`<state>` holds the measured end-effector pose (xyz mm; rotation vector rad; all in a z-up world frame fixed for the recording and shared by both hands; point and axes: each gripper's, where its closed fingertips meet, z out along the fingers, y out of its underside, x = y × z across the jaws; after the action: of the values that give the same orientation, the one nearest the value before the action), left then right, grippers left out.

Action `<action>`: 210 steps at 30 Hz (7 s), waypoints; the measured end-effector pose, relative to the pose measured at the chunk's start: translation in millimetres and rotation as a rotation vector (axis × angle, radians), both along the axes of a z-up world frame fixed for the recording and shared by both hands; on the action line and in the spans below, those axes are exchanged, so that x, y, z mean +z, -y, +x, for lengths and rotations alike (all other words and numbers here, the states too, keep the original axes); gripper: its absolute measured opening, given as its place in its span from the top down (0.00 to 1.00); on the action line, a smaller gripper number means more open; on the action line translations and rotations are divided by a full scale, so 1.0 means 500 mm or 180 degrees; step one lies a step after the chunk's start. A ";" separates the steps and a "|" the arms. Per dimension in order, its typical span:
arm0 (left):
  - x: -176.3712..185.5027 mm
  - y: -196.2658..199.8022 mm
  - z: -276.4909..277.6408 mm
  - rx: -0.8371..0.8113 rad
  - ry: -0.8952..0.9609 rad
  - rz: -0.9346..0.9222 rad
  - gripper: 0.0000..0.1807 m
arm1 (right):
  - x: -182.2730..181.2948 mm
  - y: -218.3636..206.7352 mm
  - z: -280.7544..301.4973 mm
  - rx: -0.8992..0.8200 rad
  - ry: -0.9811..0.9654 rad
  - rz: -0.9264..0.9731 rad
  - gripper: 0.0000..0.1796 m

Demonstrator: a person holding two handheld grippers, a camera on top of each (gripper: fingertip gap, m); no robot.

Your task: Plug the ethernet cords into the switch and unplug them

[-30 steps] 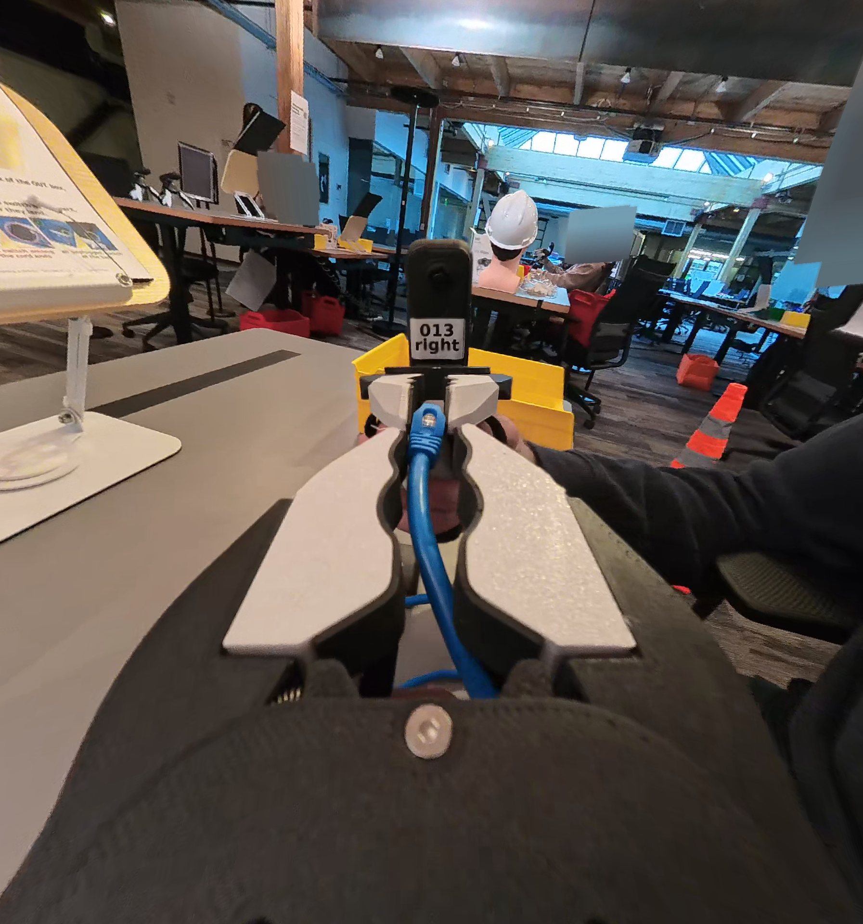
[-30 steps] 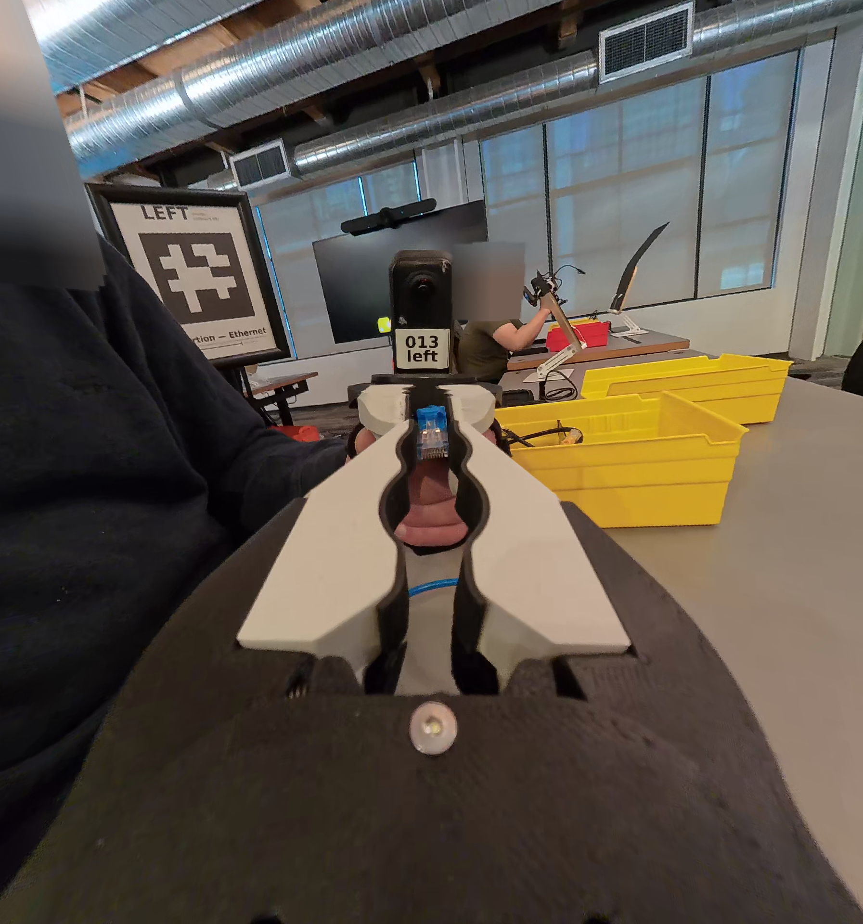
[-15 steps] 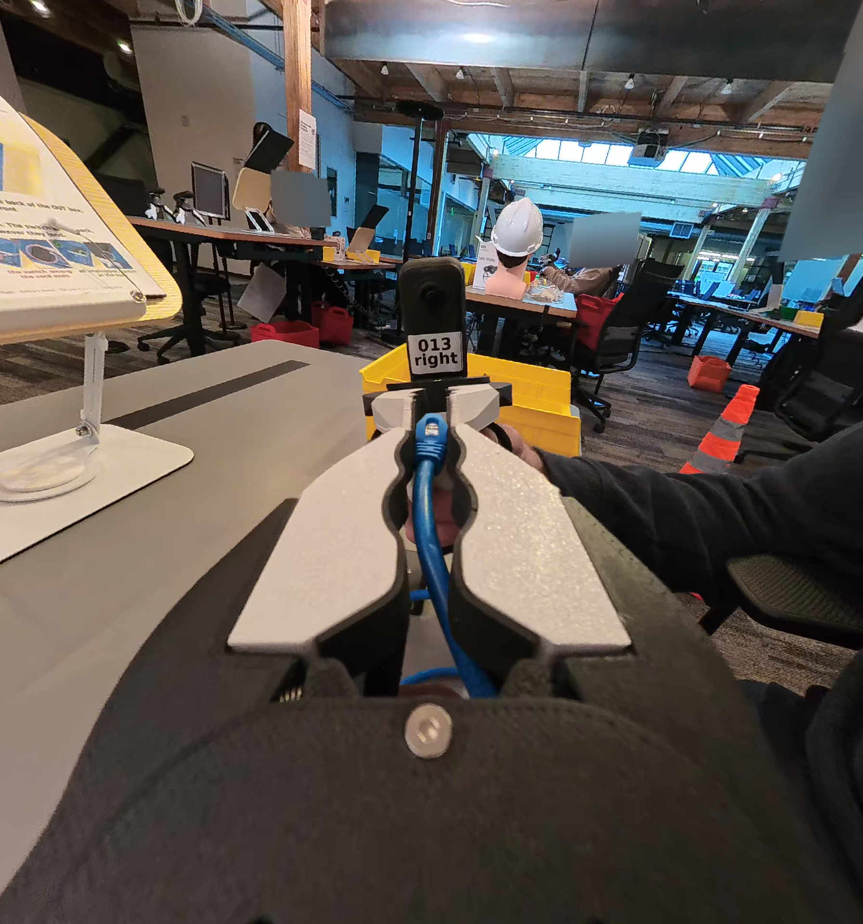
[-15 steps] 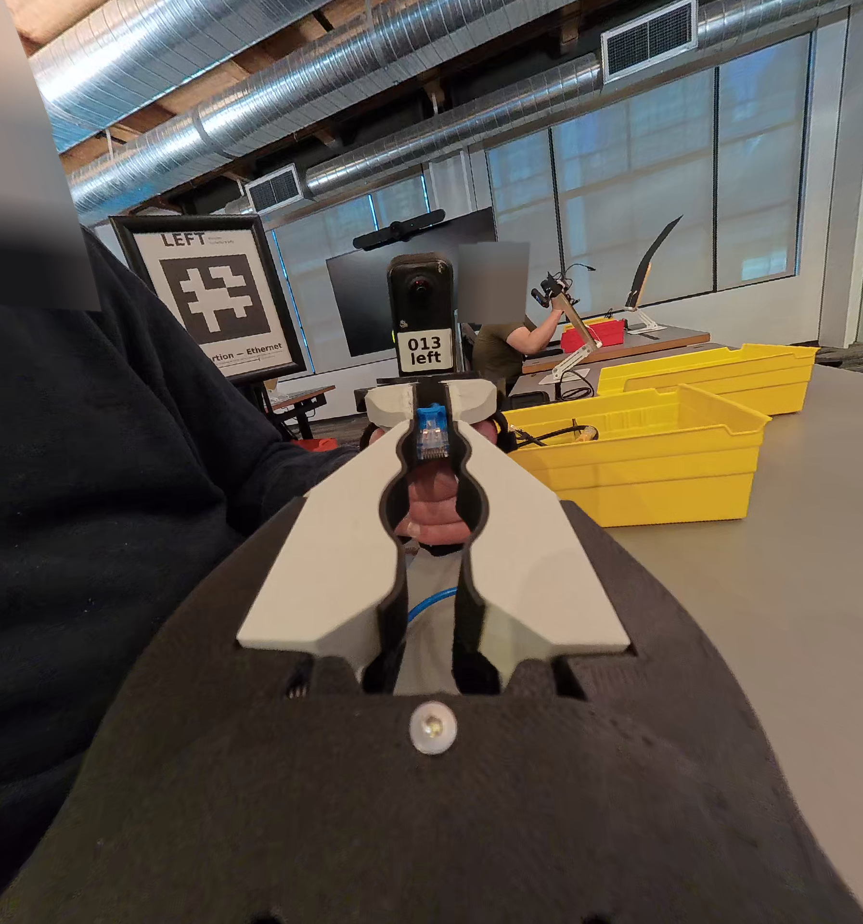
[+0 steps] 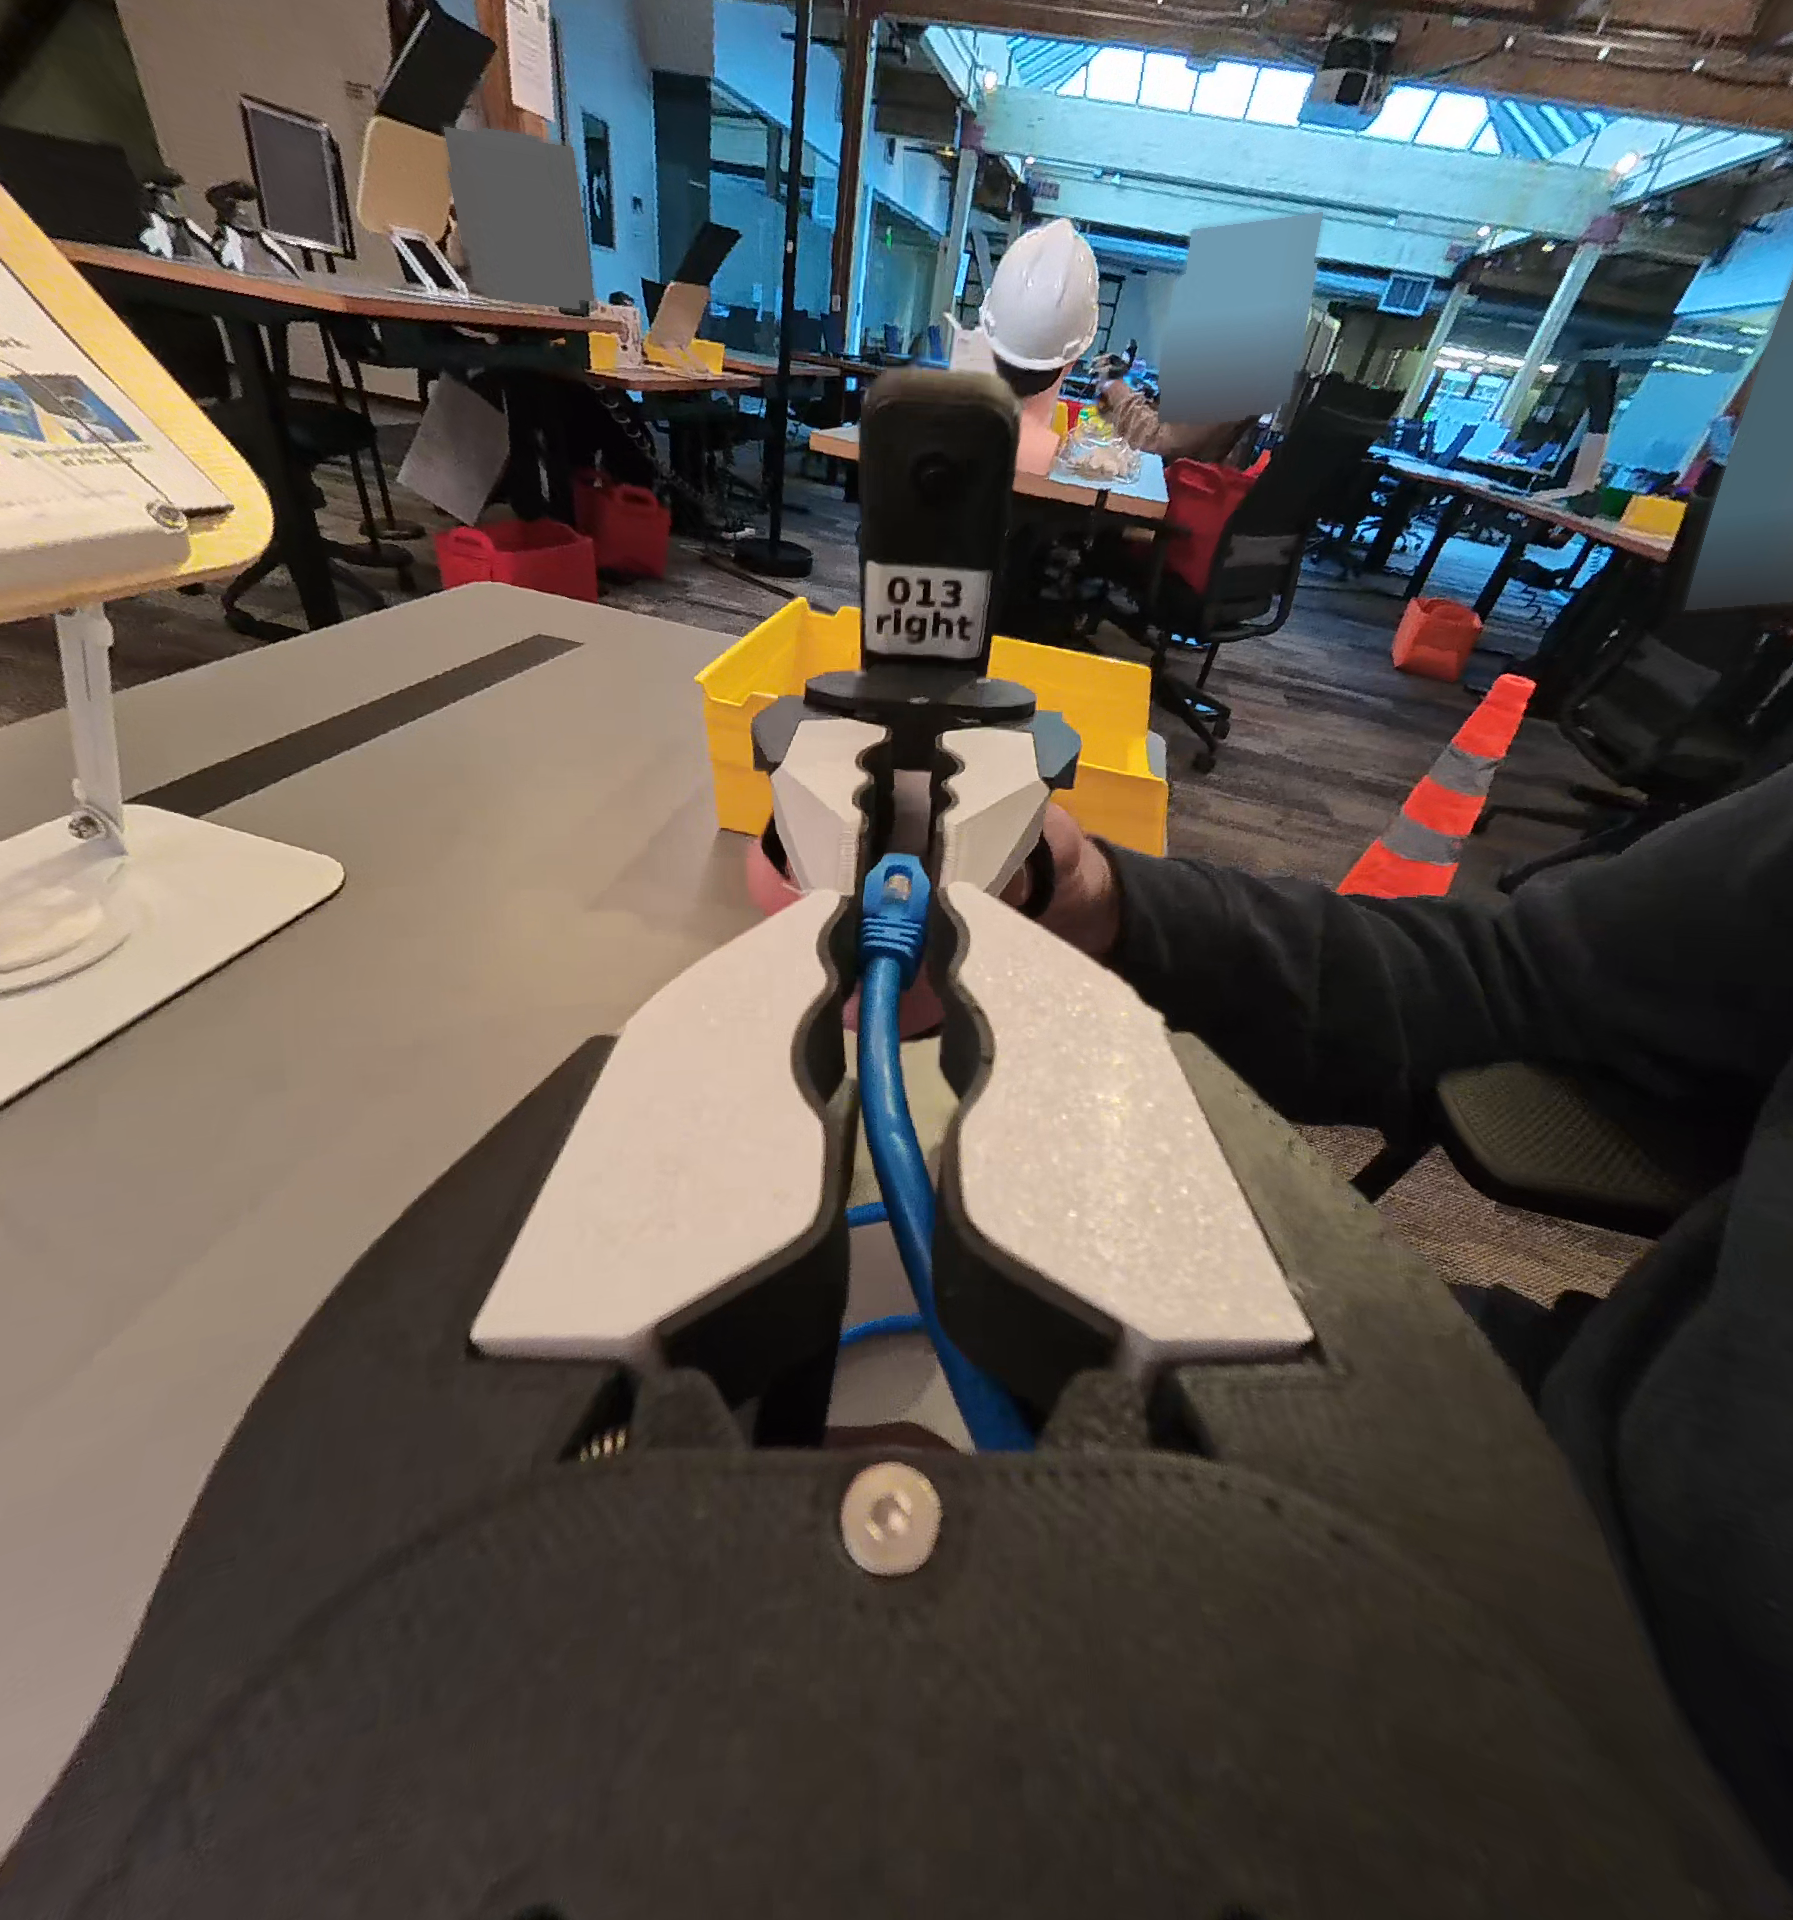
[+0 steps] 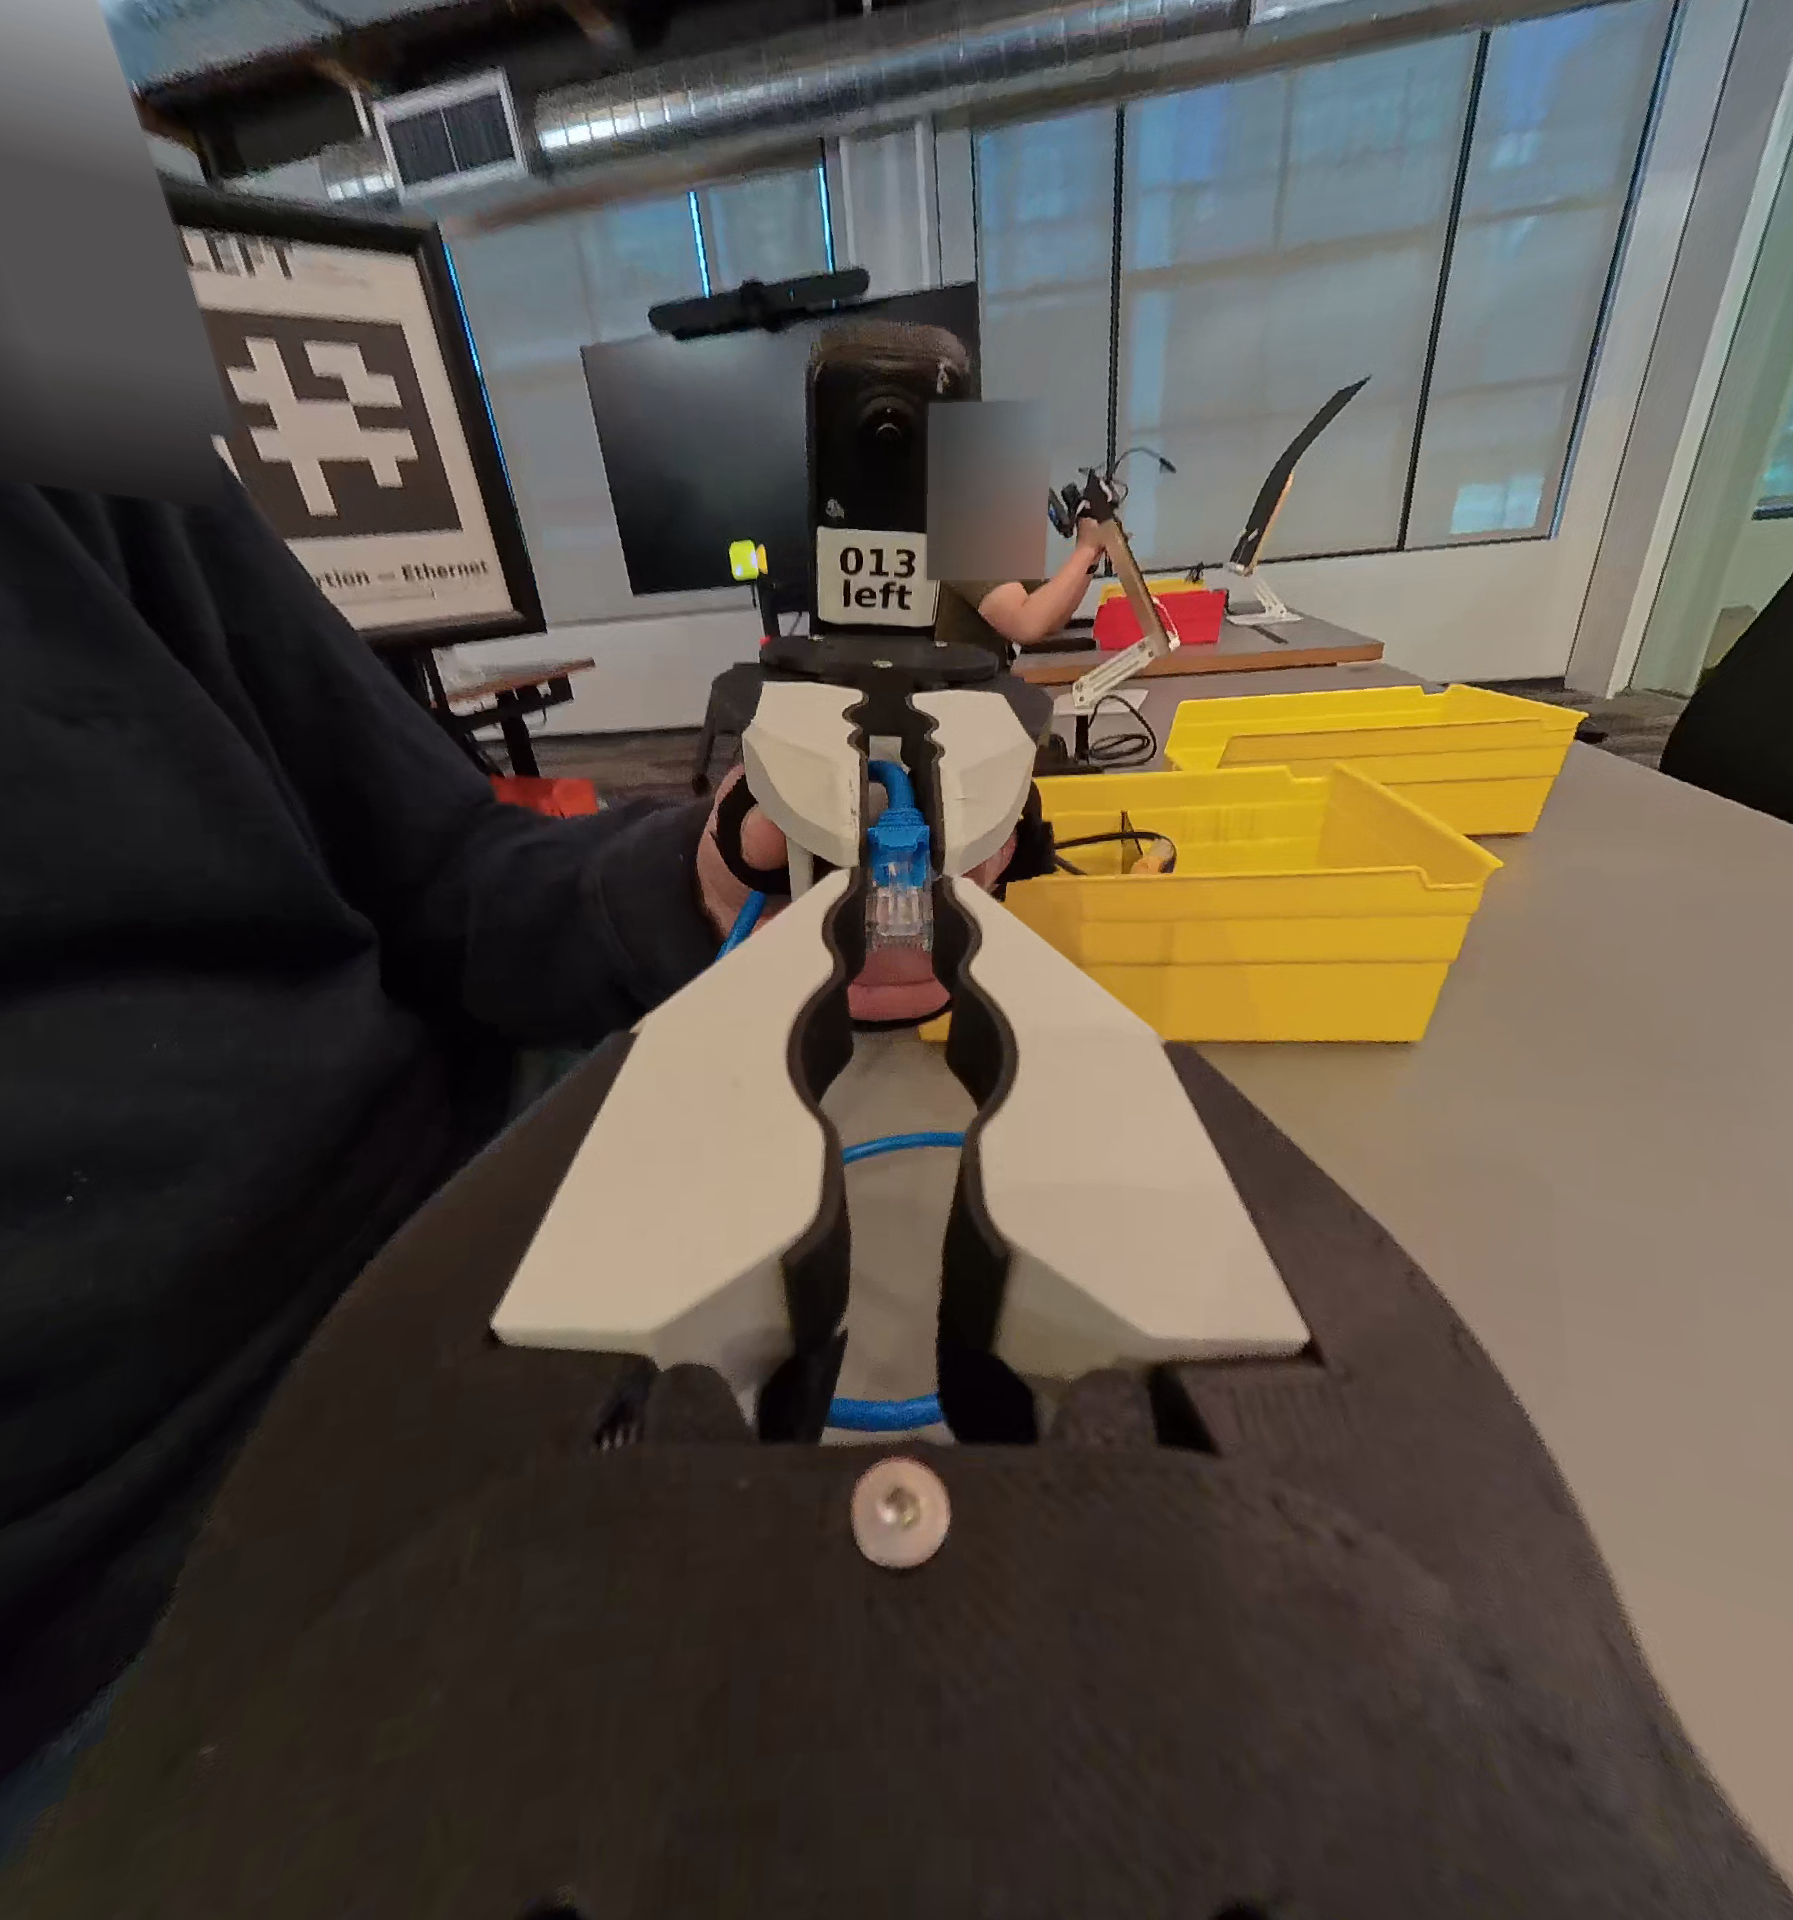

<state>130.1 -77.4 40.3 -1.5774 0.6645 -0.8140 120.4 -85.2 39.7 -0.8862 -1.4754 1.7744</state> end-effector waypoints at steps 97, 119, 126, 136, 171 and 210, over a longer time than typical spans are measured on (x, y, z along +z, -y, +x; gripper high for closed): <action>-0.071 -0.006 -0.032 0.0123 -0.0044 -0.0136 0.93 | -0.205 -0.118 0.115 -0.0423 0.1209 0.0419 0.67; -0.064 -0.012 0.003 0.0096 0.0118 -0.0229 0.93 | -0.101 -0.085 0.078 -0.0340 0.0501 0.0125 0.67; -0.061 -0.012 0.004 0.0104 0.0140 -0.0225 0.93 | -0.088 -0.083 0.077 -0.0363 0.0382 0.0095 0.67; -0.058 -0.012 0.010 0.0085 0.0213 -0.0239 0.93 | -0.079 -0.076 0.074 -0.0492 0.0297 0.0268 0.67; -0.102 -0.013 0.029 0.0071 -0.0196 -0.0355 0.93 | -0.155 -0.078 0.086 -0.0652 0.0959 0.0966 0.67; -0.288 -0.023 0.056 -0.0019 -0.1076 -0.1073 0.93 | -0.392 -0.048 0.052 -0.0347 0.2322 0.1547 0.65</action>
<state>158.0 -66.1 -103.7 -2.0481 0.8024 -0.6939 146.2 -61.0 -156.3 -1.3819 -2.1291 0.9531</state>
